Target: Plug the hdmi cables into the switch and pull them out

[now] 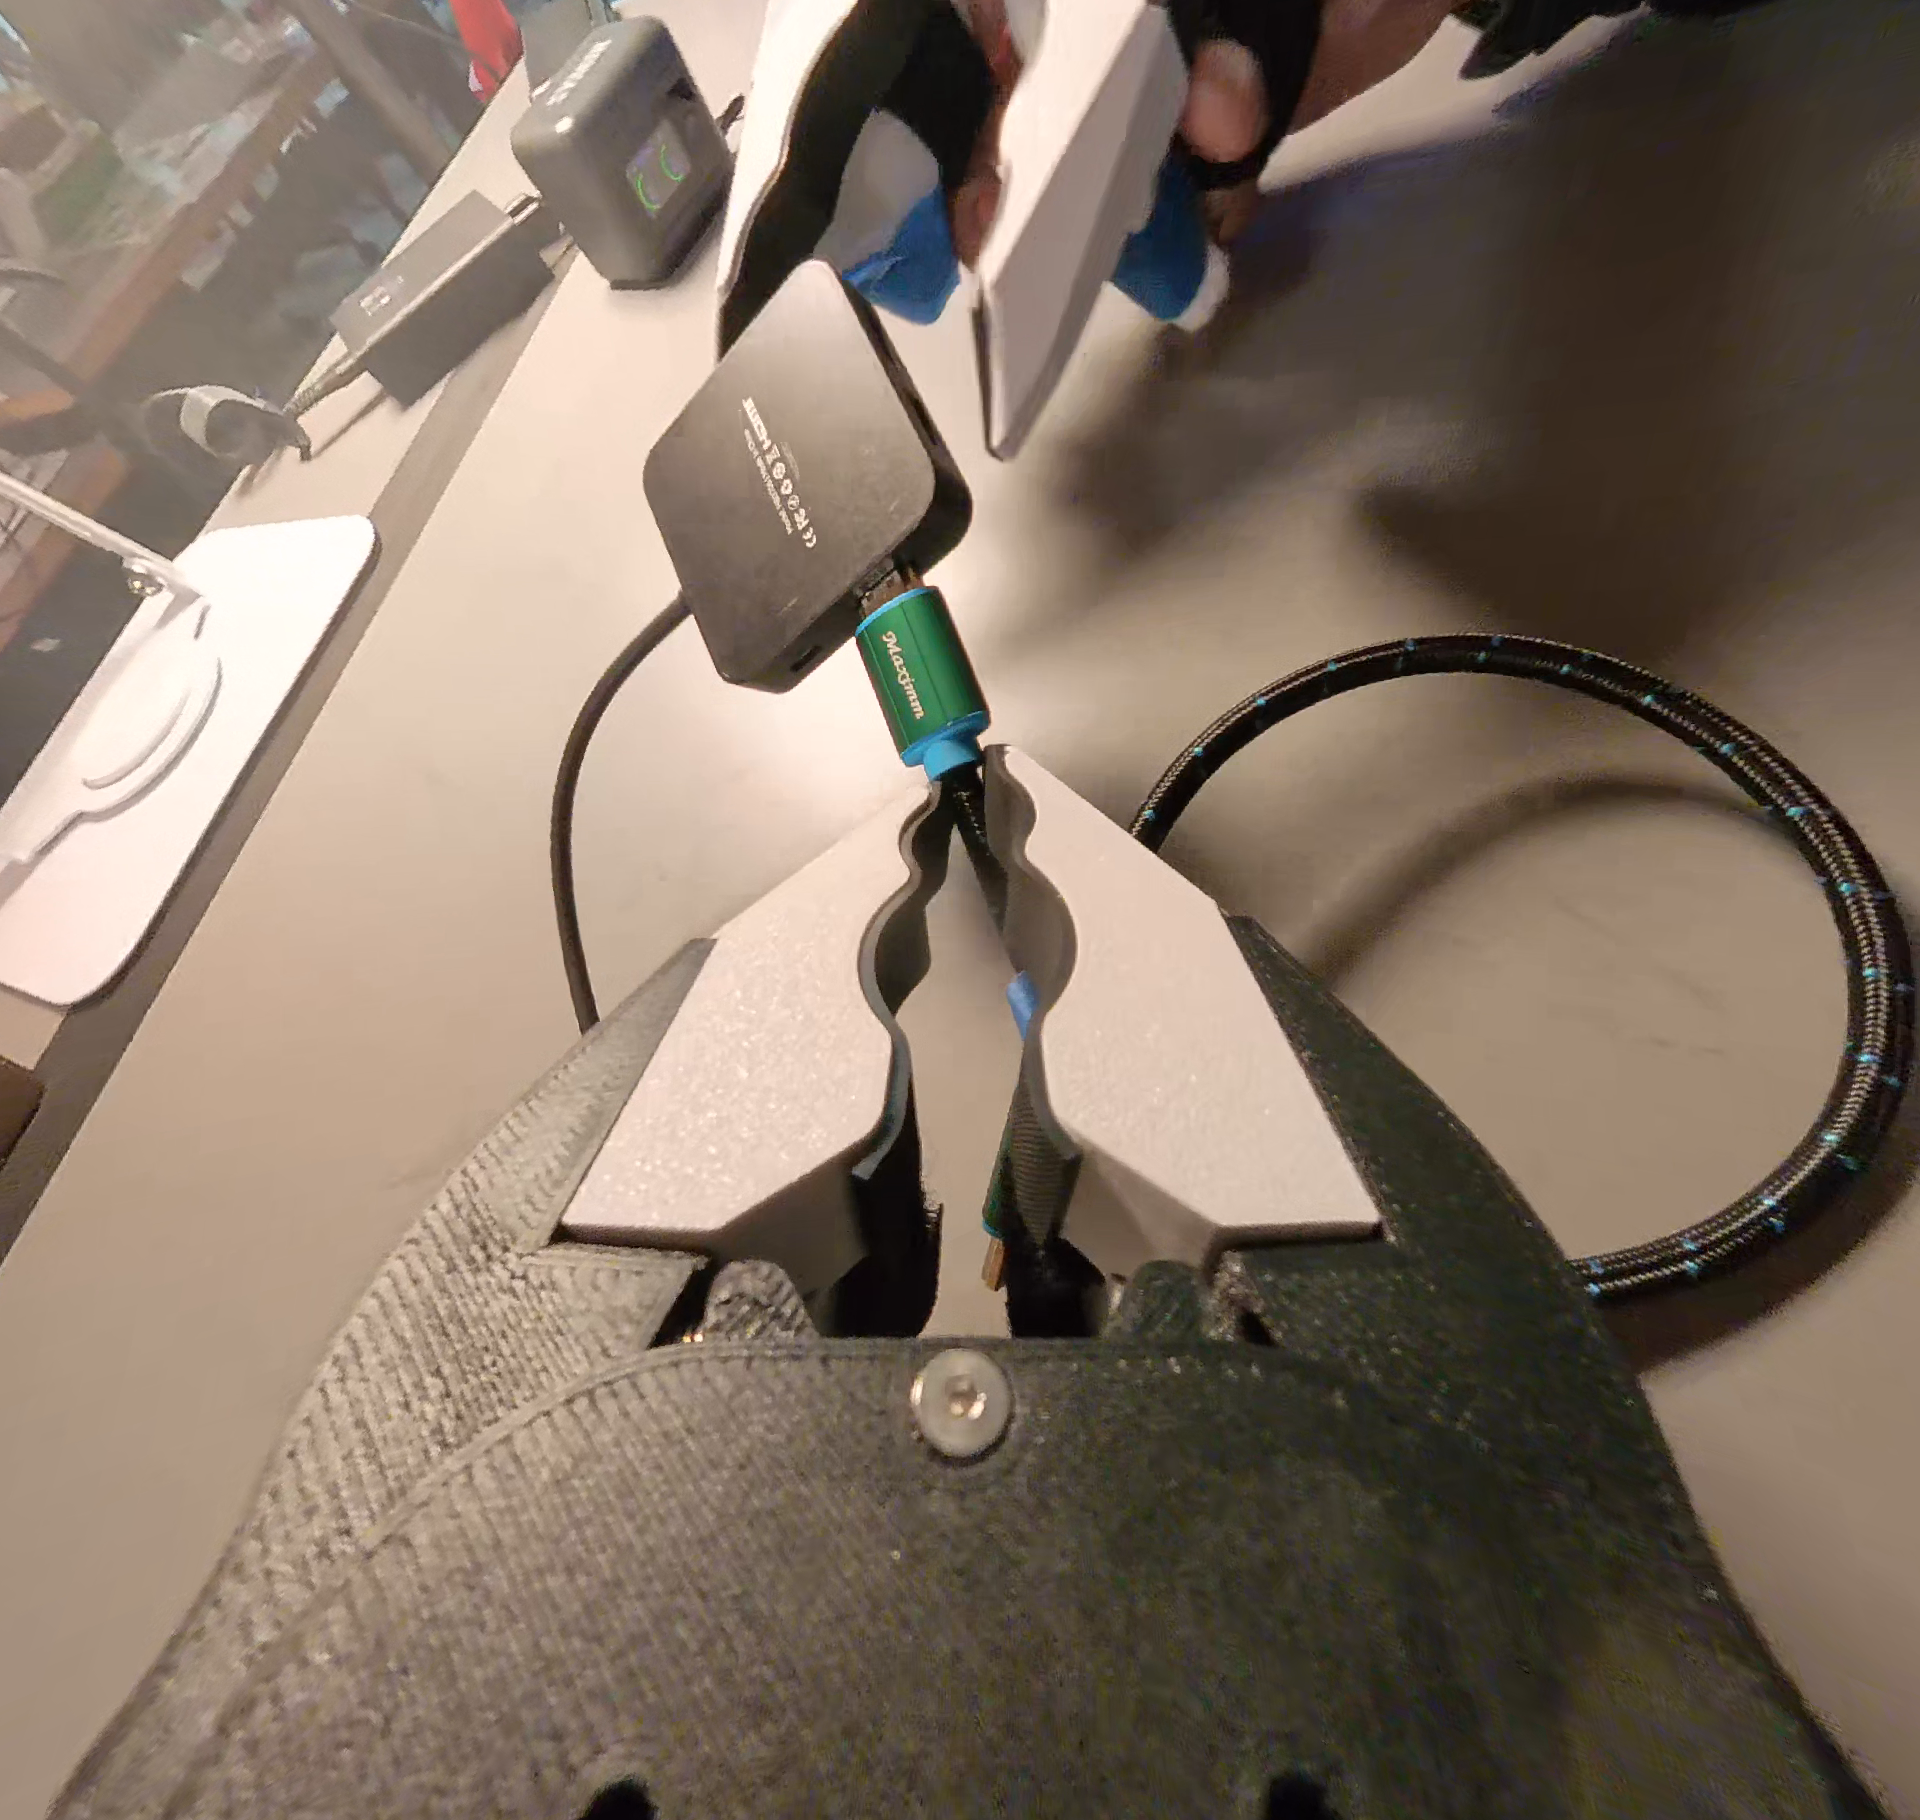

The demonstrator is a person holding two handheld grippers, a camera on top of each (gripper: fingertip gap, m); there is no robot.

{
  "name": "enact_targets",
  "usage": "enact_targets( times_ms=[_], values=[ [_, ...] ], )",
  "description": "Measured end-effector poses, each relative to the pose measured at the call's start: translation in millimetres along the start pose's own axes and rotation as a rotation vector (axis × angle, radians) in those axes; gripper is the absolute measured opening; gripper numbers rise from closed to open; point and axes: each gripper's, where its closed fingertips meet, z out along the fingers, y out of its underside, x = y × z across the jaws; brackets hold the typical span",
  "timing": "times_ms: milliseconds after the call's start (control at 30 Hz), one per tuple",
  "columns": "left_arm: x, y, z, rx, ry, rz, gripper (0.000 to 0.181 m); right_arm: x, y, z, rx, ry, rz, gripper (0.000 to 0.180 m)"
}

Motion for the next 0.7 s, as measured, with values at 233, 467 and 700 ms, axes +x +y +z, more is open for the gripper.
enact_targets(
  times_ms=[233, 467, 700],
  values=[
    [8.4, 5.4, 5.1, -0.022, 0.048, -0.030, 0.008, -6.8, 3.2, 4.2, -0.045, 0.039, -0.120, 0.070],
    [13.3, 12.9, 8.8, -0.036, 0.172, -0.325, 0.018, -7.9, 8.1, 9.0, -0.074, 0.056, -0.154, 0.069],
    [24.8, 14.1, 11.1, -0.073, 0.244, -0.435, 0.031, -15.7, 10.0, 15.2, -0.082, 0.034, -0.158, 0.065]
  ],
)
